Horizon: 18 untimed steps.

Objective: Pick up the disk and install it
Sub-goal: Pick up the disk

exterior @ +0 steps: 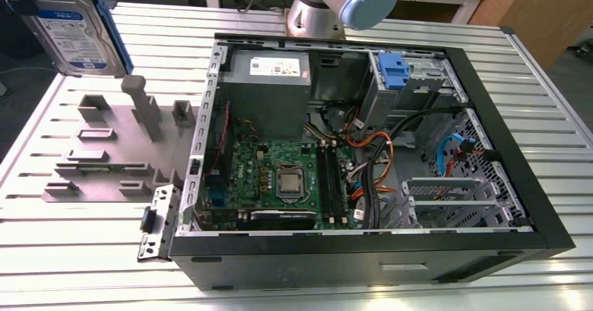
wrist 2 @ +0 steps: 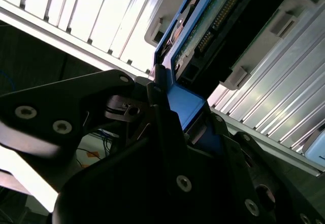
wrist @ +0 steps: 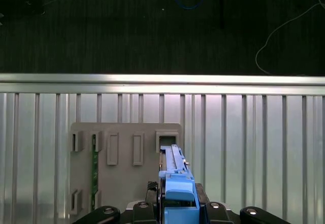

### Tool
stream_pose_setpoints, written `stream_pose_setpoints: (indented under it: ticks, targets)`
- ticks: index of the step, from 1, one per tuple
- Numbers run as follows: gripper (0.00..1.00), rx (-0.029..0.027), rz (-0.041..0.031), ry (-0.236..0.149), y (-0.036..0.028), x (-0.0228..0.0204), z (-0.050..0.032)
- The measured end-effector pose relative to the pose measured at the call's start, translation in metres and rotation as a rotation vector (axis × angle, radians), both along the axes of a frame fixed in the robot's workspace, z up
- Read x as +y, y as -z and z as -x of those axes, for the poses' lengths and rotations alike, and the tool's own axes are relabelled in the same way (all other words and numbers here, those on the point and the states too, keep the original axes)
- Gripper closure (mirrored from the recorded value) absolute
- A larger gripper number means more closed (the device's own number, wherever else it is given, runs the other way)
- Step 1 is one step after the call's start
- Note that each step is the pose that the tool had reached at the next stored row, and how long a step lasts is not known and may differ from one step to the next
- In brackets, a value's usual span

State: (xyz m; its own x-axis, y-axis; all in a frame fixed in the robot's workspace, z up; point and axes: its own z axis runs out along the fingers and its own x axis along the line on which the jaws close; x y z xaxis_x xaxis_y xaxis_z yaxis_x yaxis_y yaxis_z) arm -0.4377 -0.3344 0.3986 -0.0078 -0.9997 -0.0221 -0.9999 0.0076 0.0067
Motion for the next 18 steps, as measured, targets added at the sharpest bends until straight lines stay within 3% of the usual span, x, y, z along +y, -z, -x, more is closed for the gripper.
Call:
stream_pose_setpoints:
  ticks: [18]
  targets:
    - [0.64,-0.0001,-0.0001,0.0,-0.0089,0.0,0.0]
